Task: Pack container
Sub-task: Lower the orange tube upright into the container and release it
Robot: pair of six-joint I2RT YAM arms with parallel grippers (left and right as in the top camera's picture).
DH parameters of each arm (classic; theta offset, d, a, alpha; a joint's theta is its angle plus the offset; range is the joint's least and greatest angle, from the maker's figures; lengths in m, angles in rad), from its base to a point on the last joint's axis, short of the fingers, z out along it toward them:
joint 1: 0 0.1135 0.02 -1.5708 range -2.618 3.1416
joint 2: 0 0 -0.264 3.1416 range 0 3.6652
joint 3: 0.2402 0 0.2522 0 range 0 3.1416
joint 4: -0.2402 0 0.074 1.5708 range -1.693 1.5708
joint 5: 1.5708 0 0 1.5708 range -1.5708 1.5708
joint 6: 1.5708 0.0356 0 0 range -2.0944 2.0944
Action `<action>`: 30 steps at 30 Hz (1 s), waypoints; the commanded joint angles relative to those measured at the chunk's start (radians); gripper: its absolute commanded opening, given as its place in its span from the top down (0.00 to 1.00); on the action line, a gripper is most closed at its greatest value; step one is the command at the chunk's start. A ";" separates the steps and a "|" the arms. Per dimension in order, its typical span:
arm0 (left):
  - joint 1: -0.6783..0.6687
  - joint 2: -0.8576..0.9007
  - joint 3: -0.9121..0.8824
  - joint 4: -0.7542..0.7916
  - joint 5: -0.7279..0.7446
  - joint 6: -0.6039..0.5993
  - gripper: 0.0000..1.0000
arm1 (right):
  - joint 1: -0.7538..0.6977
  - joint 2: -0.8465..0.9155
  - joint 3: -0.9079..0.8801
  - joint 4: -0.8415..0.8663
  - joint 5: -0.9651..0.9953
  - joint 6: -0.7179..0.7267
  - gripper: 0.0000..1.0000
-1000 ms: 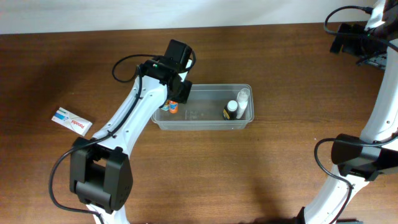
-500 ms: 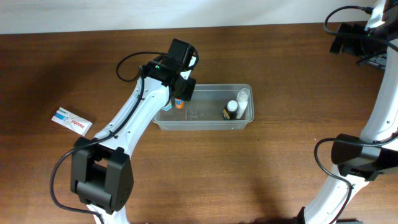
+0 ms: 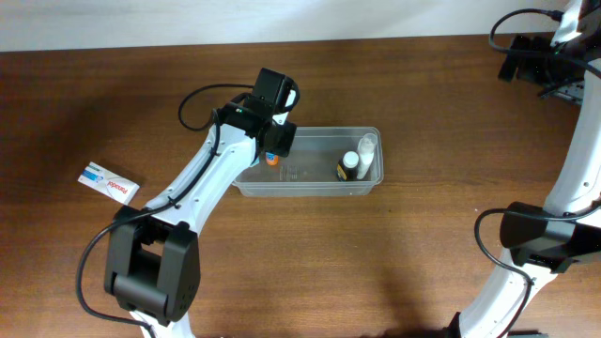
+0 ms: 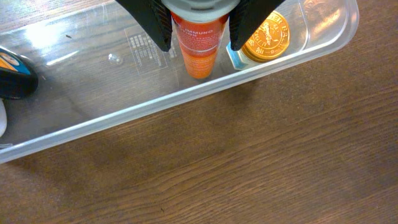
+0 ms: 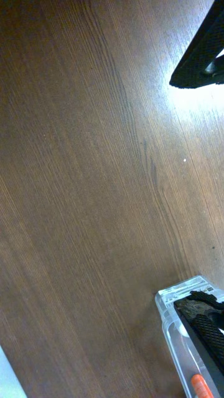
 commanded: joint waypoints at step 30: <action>0.057 -0.011 -0.022 0.039 -0.023 0.012 0.43 | -0.003 -0.034 0.016 -0.006 -0.002 0.004 0.02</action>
